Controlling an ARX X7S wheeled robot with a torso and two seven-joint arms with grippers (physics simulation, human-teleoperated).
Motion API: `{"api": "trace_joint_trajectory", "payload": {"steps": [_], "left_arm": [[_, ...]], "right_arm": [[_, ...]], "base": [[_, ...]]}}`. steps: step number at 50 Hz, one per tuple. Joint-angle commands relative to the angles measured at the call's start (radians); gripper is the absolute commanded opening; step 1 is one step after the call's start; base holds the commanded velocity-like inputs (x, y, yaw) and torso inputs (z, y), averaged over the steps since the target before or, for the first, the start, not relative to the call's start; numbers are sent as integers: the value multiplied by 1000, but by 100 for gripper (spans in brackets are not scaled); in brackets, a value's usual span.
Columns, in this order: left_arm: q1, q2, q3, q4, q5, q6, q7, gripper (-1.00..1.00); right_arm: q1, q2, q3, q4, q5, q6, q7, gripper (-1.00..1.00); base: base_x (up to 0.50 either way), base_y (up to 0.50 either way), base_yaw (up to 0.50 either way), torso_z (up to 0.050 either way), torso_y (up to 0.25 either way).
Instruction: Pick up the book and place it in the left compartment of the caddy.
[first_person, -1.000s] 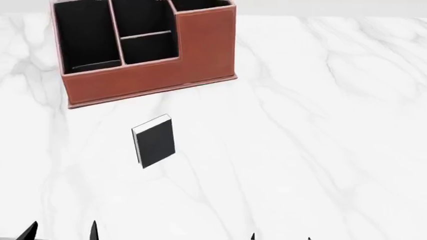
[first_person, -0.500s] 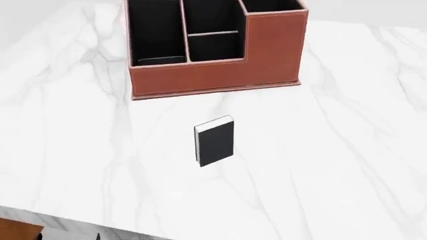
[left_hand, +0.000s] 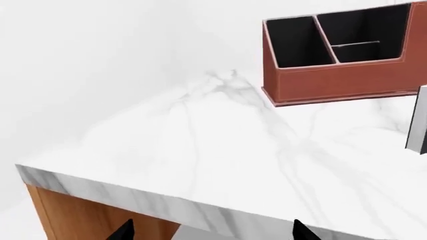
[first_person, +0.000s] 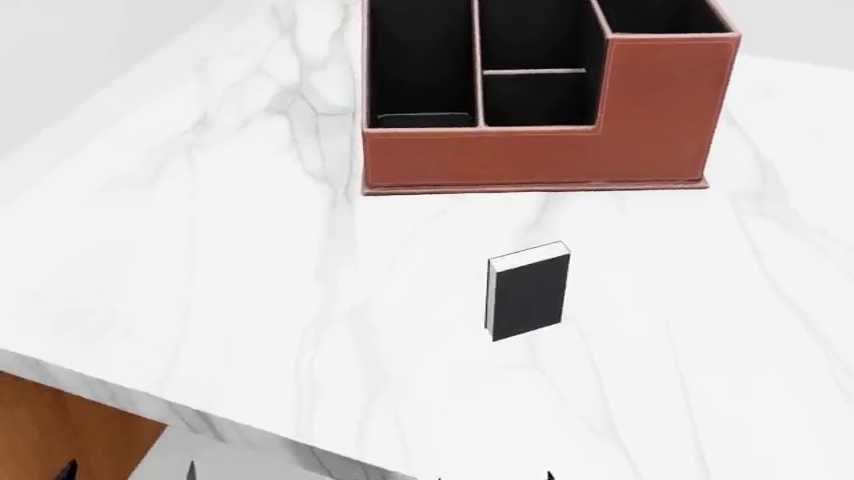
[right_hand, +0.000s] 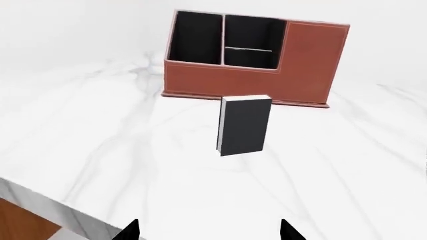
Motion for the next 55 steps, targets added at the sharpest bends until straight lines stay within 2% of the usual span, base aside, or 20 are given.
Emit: {"api": "trace_joint_trajectory", "payload": {"steps": [1, 5, 8, 19, 24, 35, 36, 38, 43, 48, 55], "left_arm": [[23, -8, -16, 192, 30, -97, 9, 100], [26, -29, -35, 394, 22, -242, 6, 100], [24, -33, -45, 428, 6, -259, 5, 100], [35, -47, -24, 367, 15, -168, 1, 100], [11, -57, -56, 344, -14, -171, -7, 100], [51, -73, -95, 450, -36, -166, -35, 100], [40, -77, -134, 528, -89, -217, -40, 100], [48, -86, -169, 573, -119, -230, -47, 100], [50, -96, -230, 562, -168, -252, -63, 100], [69, -94, -224, 590, -167, -249, -69, 100], [72, -92, -195, 622, -149, -240, -73, 100]], "right_arm": [[-72, 35, 22, -172, -1, 26, -34, 100], [-120, 47, 59, -222, 48, -13, -36, 100], [-139, 49, 61, -240, 46, -22, -24, 100], [-137, 38, 62, -211, 39, -58, 4, 100], [-127, 33, 52, -183, 21, -97, 14, 100], [-141, 36, 8, -205, -48, -64, 57, 100], [-143, 38, 5, -208, -48, -60, 55, 100], [-146, 41, 3, -217, -51, -53, 59, 100], [-146, 42, -3, -232, -65, -29, 75, 100], [-128, 31, 34, -191, 31, -25, 45, 100], [-136, 50, 42, -213, 44, -78, 35, 100]], "base": [[477, 149, 0, 0, 0], [477, 149, 0, 0, 0], [477, 149, 0, 0, 0], [477, 149, 0, 0, 0], [0, 0, 0, 0, 0], [11, 390, 0, 0, 0], [30, 533, 0, 0, 0], [26, 532, 0, 0, 0], [26, 532, 0, 0, 0], [4, 211, 0, 0, 0], [191, 60, 0, 0, 0]]}}
